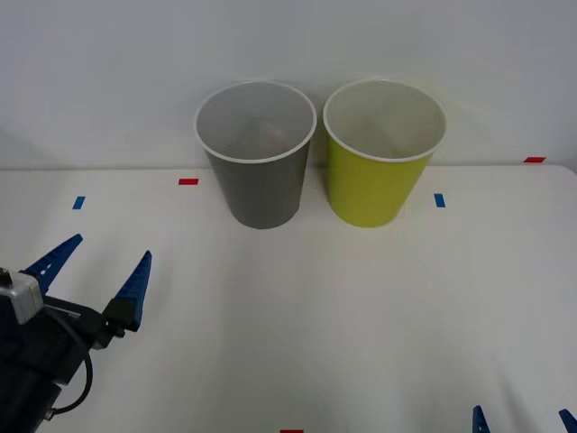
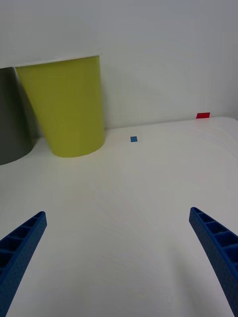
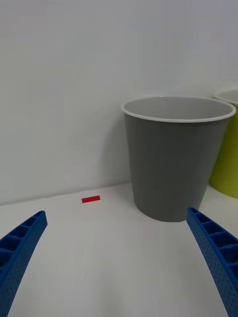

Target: Put cans in the gray bin and PET bottles in the light green bin.

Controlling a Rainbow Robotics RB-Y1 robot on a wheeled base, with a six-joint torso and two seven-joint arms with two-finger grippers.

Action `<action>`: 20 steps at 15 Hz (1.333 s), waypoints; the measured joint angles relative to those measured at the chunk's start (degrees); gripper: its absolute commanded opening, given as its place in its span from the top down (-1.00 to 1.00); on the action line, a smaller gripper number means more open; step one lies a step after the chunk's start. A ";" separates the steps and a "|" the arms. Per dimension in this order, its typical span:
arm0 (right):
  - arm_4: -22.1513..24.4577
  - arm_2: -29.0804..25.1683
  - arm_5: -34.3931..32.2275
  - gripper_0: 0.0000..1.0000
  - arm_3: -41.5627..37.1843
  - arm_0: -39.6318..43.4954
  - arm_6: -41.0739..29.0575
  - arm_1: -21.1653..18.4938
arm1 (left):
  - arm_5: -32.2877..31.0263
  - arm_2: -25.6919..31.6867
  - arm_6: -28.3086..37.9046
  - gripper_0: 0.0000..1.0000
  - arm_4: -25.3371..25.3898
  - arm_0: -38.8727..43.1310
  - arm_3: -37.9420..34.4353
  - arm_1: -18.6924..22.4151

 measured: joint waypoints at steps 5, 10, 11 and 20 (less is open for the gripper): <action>0.00 0.00 0.00 -1.00 0.00 0.00 0.00 0.00 | -5.86 -0.92 -0.63 -0.91 -3.52 4.36 2.19 -0.85; 0.00 0.00 0.00 -1.00 0.00 0.00 0.00 0.00 | -17.16 -1.61 0.05 -0.91 -11.46 9.05 9.94 -5.84; 0.00 0.00 0.00 -1.00 0.00 0.00 0.00 0.00 | -18.79 -2.21 0.31 -0.91 -11.89 10.04 11.05 -6.21; 0.00 0.00 0.00 -1.00 0.00 0.00 0.00 0.00 | -28.00 -4.64 0.60 -1.00 -12.90 16.98 17.20 -8.60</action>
